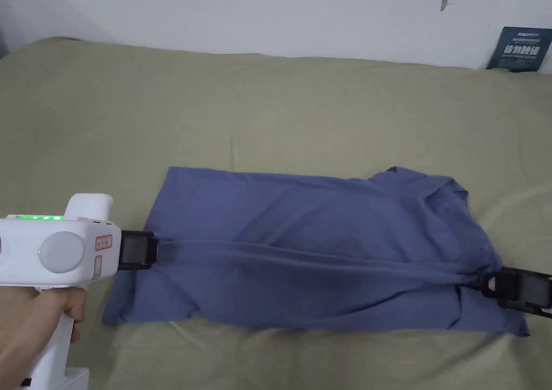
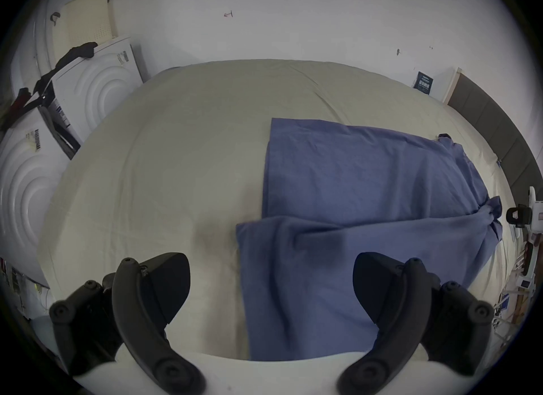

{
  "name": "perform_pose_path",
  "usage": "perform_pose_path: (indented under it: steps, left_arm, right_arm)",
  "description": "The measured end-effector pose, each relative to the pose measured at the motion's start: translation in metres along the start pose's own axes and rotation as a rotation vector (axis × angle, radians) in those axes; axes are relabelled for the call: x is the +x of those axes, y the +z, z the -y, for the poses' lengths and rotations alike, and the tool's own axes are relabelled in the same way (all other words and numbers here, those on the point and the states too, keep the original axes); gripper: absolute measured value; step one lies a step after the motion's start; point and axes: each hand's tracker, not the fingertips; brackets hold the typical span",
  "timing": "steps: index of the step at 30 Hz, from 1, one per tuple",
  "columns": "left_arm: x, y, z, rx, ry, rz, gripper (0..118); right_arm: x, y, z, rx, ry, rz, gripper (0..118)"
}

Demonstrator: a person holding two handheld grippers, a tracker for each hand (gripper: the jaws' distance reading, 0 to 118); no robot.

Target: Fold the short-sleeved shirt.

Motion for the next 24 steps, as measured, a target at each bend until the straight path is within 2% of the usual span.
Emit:
perform_pose_path:
  steps: [1,2,4,8,9,10,11,12,18,19,20,21,23,24]
  left_arm:
    - [-0.002,0.008,0.007,0.001,0.014,0.002,46]
    - [-0.007,0.013,0.013,0.008,0.037,0.006,0]
    - [-0.014,0.014,0.028,-0.002,0.071,-0.006,0]
    - [-0.012,0.022,0.050,-0.032,0.084,0.038,0]
    - [-0.009,0.024,0.053,-0.027,0.085,0.032,13]
    - [-0.007,0.024,0.054,-0.024,0.078,0.014,62]
    - [-0.006,0.019,0.055,-0.053,0.061,0.004,116]
    - [-0.004,0.014,0.065,0.016,0.044,-0.012,112]
    - [0.015,-0.019,0.051,-0.110,0.036,-0.030,111]
    - [0.017,-0.026,0.049,-0.129,0.024,-0.036,106]
    - [0.020,-0.028,0.050,-0.133,0.020,-0.043,89]
    - [0.023,-0.029,0.051,-0.138,0.007,-0.033,55]
    - [0.026,-0.021,0.050,-0.118,0.011,0.007,33]
    - [0.029,-0.020,0.049,-0.121,-0.018,0.016,12]
  right_arm:
    - [0.000,0.005,0.007,0.041,0.004,-0.017,44]
    - [-0.003,0.009,0.013,0.030,0.007,0.001,3]
    - [-0.007,0.009,0.027,0.051,0.041,0.032,1]
    - [-0.009,0.013,0.046,0.033,0.037,-0.003,1]
    - [-0.011,0.012,0.049,0.030,0.041,0.000,1]
    - [-0.012,0.012,0.051,0.027,0.045,-0.004,1]
    - [-0.012,0.012,0.052,0.020,0.048,-0.023,1]
    - [-0.013,0.012,0.053,0.014,0.046,-0.031,1]
    - [-0.015,0.004,0.052,0.005,0.052,-0.028,1]
    - [-0.014,0.002,0.051,0.001,0.051,-0.027,1]
    - [-0.013,0.001,0.050,0.000,0.050,-0.025,1]
    - [-0.012,-0.002,0.049,-0.002,0.049,-0.020,1]
    - [-0.011,-0.003,0.046,-0.006,0.055,-0.016,1]
    - [-0.007,-0.006,0.046,-0.003,0.059,-0.012,1]
